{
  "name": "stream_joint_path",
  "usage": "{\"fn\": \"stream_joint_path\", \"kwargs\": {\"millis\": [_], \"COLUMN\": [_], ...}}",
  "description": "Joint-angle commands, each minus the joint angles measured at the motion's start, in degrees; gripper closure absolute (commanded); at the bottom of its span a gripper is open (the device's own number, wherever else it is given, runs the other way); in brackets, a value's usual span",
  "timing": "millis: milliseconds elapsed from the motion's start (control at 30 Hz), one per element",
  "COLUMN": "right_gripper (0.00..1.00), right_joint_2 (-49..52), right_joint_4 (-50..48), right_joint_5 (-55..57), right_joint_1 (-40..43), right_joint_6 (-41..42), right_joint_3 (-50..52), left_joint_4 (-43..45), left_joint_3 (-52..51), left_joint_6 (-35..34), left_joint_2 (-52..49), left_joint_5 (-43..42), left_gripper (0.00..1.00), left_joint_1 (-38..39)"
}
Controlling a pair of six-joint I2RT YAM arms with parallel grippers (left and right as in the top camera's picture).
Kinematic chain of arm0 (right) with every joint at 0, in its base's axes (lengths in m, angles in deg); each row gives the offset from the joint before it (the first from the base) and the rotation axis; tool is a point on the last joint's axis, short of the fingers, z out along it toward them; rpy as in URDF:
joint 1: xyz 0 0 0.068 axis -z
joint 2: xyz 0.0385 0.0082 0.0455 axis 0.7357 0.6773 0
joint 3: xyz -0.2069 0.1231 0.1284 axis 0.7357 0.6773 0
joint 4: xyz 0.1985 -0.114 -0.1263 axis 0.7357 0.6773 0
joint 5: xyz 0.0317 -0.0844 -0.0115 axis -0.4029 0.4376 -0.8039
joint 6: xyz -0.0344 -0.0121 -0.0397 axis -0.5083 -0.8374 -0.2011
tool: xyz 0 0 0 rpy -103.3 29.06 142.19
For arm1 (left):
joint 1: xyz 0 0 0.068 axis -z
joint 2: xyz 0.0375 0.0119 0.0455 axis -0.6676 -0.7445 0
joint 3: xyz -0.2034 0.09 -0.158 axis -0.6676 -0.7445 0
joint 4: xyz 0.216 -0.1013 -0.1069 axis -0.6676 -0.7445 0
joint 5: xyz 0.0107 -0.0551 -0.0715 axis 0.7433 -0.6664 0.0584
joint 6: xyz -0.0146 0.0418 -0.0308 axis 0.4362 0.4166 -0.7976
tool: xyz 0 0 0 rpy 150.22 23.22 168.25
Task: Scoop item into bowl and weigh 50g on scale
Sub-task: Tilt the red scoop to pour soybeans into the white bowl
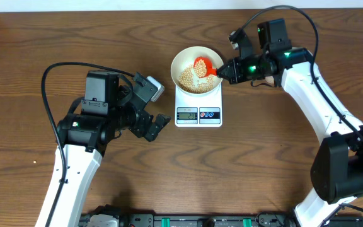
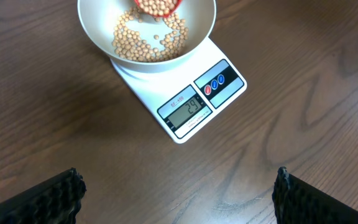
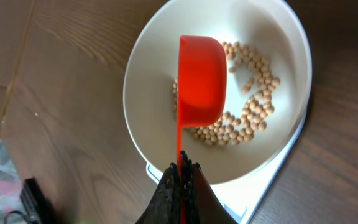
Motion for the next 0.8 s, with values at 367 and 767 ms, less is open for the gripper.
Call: {"fn": "stream_joint_path", "kwargs": {"millis": [367,767], "right_gripper": [0.99,0.99], "right_joint_2": [-0.3,-0.3], "right_joint_4": [1.8,1.8], "right_joint_5": [4.7,0.5], "right_joint_1": [-1.8,-0.5], "right_joint_6": [-4.8,-4.5], "right_joint_3": [-2.6,-3.2], "left_joint_4": [0.0,0.0], "left_joint_3": [1.4,1.4], "left_joint_6": [1.0,1.0], "left_joint_2": [-0.3,-0.3], "left_joint_5": [0.3,0.3], "left_gripper": [0.02,0.01], "left_joint_1": [0.1,0.1]}}
